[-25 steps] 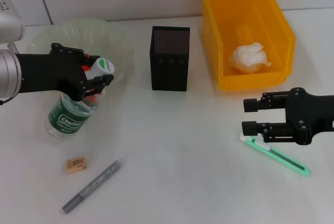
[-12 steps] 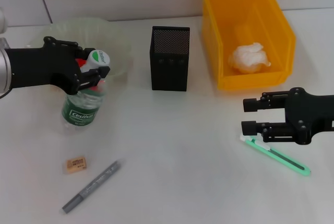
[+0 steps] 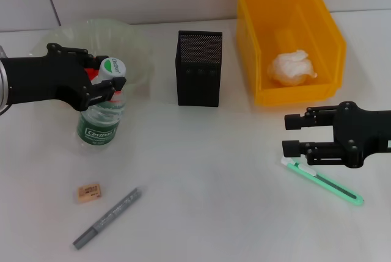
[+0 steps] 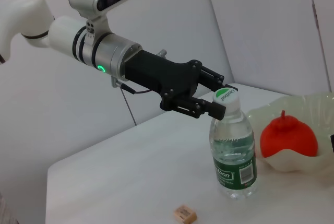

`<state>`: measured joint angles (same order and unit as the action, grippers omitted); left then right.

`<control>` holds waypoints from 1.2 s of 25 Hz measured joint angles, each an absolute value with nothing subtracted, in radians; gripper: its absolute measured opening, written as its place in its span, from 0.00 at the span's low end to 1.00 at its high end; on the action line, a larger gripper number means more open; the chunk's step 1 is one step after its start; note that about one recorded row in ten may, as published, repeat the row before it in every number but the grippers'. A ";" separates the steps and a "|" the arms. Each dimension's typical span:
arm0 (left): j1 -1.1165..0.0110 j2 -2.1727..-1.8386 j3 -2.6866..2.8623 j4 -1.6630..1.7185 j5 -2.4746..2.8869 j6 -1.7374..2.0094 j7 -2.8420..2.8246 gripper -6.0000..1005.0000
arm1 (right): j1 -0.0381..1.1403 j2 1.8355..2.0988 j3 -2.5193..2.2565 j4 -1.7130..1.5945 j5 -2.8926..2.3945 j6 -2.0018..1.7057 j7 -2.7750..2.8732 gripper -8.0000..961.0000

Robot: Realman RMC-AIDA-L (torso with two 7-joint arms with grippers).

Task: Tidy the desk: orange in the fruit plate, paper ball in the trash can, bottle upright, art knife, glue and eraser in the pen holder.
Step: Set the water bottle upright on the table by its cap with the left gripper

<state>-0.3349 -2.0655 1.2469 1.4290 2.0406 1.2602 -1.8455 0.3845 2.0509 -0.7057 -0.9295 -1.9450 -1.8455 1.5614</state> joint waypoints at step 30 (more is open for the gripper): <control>-0.309 -2.066 1.209 1.452 2.048 1.285 -1.847 0.44 | 0.409 2.051 -0.706 -0.928 -1.959 -1.844 1.569 0.63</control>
